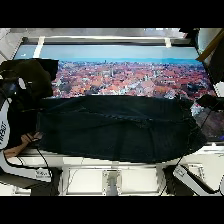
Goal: Fold the clothes and pants, and hang the long-sleeved shirts on hangers.
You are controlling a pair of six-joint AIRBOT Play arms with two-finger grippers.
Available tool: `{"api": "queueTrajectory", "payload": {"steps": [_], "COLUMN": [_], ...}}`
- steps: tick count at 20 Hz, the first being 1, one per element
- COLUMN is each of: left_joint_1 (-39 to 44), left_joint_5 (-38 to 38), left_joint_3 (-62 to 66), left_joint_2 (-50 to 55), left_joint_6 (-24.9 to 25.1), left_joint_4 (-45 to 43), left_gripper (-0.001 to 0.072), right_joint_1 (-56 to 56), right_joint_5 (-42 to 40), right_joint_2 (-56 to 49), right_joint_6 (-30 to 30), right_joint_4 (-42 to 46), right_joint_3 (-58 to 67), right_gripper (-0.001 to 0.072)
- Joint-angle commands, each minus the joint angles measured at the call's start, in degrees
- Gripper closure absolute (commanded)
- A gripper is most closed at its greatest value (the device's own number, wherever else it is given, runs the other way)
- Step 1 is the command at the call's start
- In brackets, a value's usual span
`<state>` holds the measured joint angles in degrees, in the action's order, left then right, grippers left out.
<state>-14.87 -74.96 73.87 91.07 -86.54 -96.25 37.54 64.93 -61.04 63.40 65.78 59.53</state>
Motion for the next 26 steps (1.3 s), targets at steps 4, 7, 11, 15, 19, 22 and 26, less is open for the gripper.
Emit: {"api": "queueTrajectory", "payload": {"steps": [4, 7, 11, 15, 19, 22, 26], "left_joint_1": [-0.07, -0.07, -0.13, -0.17, -0.15, -0.11, -0.11], "left_joint_5": [2.51, 2.47, 3.19, 10.21, 12.83, 12.83, 12.83], "left_joint_3": [0.26, 2.16, 7.67, 9.53, 9.51, 9.53, 9.51], "left_joint_2": [1.75, 0.83, -2.58, -6.05, -6.43, -6.45, -6.43], "left_joint_6": [1.33, 1.36, 1.46, -1.51, -3.37, -3.45, -3.48], "left_joint_4": [9.55, 9.53, 9.33, 9.35, 9.38, 9.40, 9.38], "left_gripper": [0.0695, 0.0690, 0.0690, 0.0690, 0.0690, 0.0690, 0.0690], "right_joint_1": [0.04, 0.04, 0.04, 0.04, 0.04, 0.04, 0.02], "right_joint_5": [0.00, -0.04, -1.36, -8.15, -9.31, -10.86, -13.88], "right_joint_2": [-0.04, -0.04, -0.04, -1.36, -9.40, -17.35, -24.63], "right_joint_6": [0.07, 0.04, -0.02, 0.39, 3.61, 3.39, 3.08], "right_joint_4": [0.07, 0.11, 2.73, 3.93, 3.23, -0.44, -4.68], "right_joint_3": [-0.04, -0.02, 0.02, 0.02, 0.02, 0.04, 2.95], "right_gripper": [0.0253, 0.0253, 0.0255, 0.0259, 0.0256, 0.0179, 0.0157]}}
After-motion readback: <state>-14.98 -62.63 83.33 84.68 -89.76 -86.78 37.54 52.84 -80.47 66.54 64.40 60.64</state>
